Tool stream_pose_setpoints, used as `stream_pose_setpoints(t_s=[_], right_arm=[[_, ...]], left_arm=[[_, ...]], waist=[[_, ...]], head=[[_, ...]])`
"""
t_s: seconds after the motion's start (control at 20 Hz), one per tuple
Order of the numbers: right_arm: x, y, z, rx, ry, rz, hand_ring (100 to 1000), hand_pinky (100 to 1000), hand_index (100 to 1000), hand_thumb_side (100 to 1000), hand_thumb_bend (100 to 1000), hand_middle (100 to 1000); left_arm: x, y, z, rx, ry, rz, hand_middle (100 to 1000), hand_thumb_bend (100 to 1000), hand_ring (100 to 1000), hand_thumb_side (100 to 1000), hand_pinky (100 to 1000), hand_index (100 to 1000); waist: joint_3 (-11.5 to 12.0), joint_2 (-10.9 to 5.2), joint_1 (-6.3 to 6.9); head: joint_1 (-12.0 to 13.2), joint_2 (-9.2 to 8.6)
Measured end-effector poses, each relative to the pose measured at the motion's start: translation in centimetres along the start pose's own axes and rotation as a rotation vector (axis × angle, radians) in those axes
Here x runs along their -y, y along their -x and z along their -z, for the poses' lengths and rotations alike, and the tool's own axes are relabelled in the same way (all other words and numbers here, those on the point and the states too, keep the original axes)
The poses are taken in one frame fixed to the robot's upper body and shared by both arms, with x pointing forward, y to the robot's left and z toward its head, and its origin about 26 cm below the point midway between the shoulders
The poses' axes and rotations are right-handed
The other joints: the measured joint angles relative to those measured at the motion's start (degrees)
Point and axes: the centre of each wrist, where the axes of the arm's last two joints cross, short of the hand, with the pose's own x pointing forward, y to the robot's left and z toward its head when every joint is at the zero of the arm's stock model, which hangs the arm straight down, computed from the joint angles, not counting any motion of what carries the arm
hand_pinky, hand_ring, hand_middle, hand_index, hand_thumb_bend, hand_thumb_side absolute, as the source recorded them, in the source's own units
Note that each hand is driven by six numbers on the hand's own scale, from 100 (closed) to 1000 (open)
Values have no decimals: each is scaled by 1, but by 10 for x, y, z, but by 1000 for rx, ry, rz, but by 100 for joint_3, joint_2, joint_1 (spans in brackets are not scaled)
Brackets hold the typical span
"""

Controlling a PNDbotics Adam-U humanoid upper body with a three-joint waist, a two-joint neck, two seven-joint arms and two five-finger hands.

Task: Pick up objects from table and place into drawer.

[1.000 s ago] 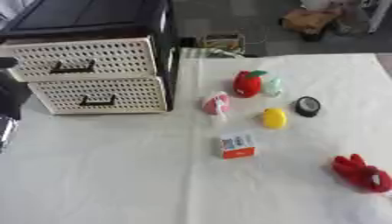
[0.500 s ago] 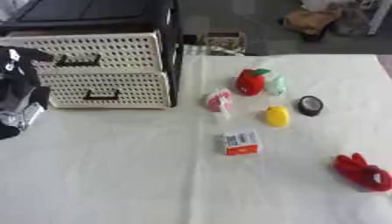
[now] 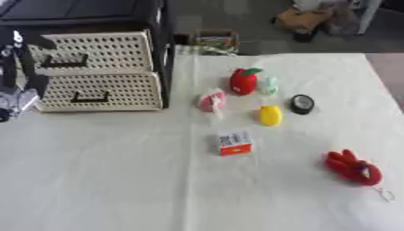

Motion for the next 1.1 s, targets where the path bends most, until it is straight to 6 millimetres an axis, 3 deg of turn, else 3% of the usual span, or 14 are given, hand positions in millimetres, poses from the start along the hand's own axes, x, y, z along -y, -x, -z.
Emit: stream_pose_setpoints(t_s=[0.15, 0.4, 0.45, 0.6, 0.9, 1.1], right_arm=[[0, 0, 0, -1, 0, 3, 521, 734, 745, 721, 100, 494], [0, 0, 0, -2, -1, 4, 521, 734, 745, 721, 100, 494], [-1, 0, -1, -2, -1, 4, 520, 734, 745, 720, 100, 493], [0, 1, -2, -8, -3, 3, 520, 734, 744, 719, 100, 492], [-1, 1, -3, -15, -4, 5, 519, 734, 744, 719, 100, 491], [-1, 2, -4, -18, -7, 5, 519, 734, 743, 718, 100, 490]], left_arm=[[-3, -3, 2, -27, 37, -3, 374, 105, 284, 408, 169, 909], [-5, -7, 4, -84, 119, 8, 341, 105, 251, 408, 139, 917], [-6, -6, 5, -97, 135, 13, 319, 105, 208, 408, 100, 927], [-7, -4, 7, -130, 177, 28, 255, 105, 100, 408, 100, 950], [-14, 0, 11, -164, 242, 48, 100, 105, 100, 408, 100, 918], [-23, 1, 16, -177, 255, 61, 100, 105, 100, 408, 100, 896]], waist=[[0, -6, -21], [29, -14, -69], [45, -14, -69], [61, -14, -67], [74, -14, -67], [79, -14, -67]], head=[[-2, -34], [-30, -98], [-34, -113], [-46, -119], [-50, -178], [-52, -216]])
